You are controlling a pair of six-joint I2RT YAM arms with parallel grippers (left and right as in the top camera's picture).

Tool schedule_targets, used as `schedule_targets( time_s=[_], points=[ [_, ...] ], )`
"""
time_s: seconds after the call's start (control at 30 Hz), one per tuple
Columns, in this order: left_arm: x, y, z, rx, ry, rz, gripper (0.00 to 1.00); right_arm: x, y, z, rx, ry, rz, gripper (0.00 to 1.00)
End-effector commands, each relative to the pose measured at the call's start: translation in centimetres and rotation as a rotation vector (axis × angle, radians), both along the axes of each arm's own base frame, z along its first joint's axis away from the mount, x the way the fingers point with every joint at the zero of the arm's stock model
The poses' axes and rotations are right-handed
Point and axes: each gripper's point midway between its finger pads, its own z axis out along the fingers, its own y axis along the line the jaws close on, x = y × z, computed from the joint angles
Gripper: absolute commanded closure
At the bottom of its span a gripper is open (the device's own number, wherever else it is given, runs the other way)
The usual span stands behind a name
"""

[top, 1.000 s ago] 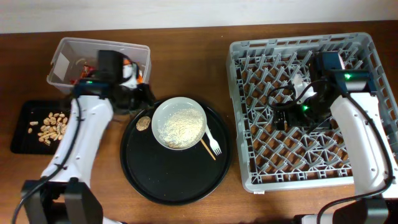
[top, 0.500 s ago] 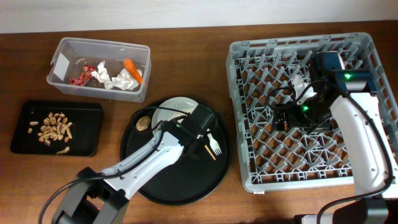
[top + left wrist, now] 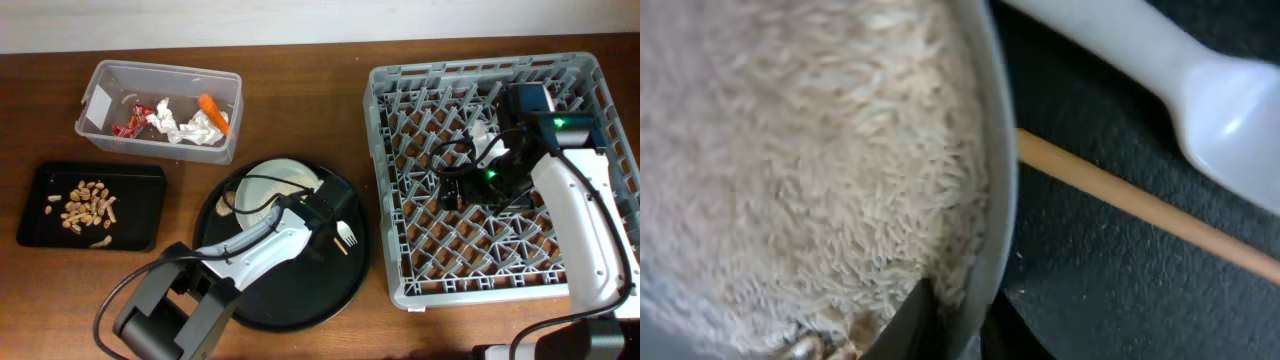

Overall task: Sort waste into correct bins and load items into the dishwasher rack
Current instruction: 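Grasp the rim of the white rice plate with the left gripper, then tip the rice plate over the black tray, pouring out the rice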

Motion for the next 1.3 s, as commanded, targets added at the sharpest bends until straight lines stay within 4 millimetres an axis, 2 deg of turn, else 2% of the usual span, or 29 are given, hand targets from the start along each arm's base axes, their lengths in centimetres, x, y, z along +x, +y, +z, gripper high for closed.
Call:
schedule_targets(
  time_s=[0.0, 0.1, 0.27, 0.47, 0.53, 0.57, 0.67, 0.73, 0.8, 0.83, 0.9, 0.97, 1.07, 1.27],
  points=[
    [-0.9, 0.5, -0.8, 0.027, 0.046, 0.010, 0.93, -0.2, 0.0, 0.1, -0.010, -0.005, 0.012, 0.02],
    [-0.1, 0.8, 0.6, 0.065, 0.026, 0.015, 0.99, -0.1, 0.0, 0.1, -0.010, -0.006, 0.012, 0.02],
    [0.1, 0.7, 2.1, 0.075, 0.037, 0.015, 0.99, -0.1, -0.1, 0.1, -0.010, -0.006, 0.012, 0.02],
    [0.7, 1.0, 8.3, 0.020, -0.057, 0.035, 0.99, -0.2, -0.1, 0.1, -0.010, -0.005, 0.012, 0.02],
    [1.1, 2.6, 9.9, 0.004, -0.077, 0.079, 0.99, -0.2, -0.1, 0.1, -0.010, -0.004, 0.012, 0.01],
    [1.6, 4.6, 10.5, 0.005, -0.079, 0.136, 0.99, -0.2, -0.1, 0.1, -0.010, -0.004, 0.012, 0.01],
    [2.9, 9.6, 11.0, 0.057, -0.089, 0.271, 0.99, -0.2, 0.0, 0.1, -0.010, -0.005, 0.012, 0.02],
    [3.5, 11.4, 11.1, 0.068, -0.085, 0.302, 1.00, -0.2, -0.1, 0.1, -0.010, -0.005, 0.012, 0.02],
    [4.0, 13.9, 11.2, 0.096, -0.086, 0.356, 1.00, -0.2, -0.1, 0.1, -0.010, -0.005, 0.012, 0.02],
    [4.2, 15.9, 11.2, 0.104, -0.084, 0.415, 1.00, -0.1, -0.1, 0.1, -0.010, -0.006, 0.012, 0.02],
    [4.8, 17.9, 11.7, 0.100, -0.094, 0.473, 1.00, -0.1, -0.1, 0.1, -0.010, -0.006, 0.012, 0.02],
    [6.0, 19.0, 12.2, 0.068, -0.123, 0.507, 1.00, -0.1, 0.0, 0.1, -0.010, -0.006, 0.012, 0.02],
    [6.9, 19.6, 12.3, 0.022, -0.139, 0.503, 1.00, -0.2, 0.0, 0.1, -0.010, -0.005, 0.012, 0.02],
    [8.5, 21.0, 12.3, -0.188, -0.139, 0.517, 1.00, -0.2, 0.0, 0.1, -0.010, -0.005, 0.012, 0.02]
  ],
)
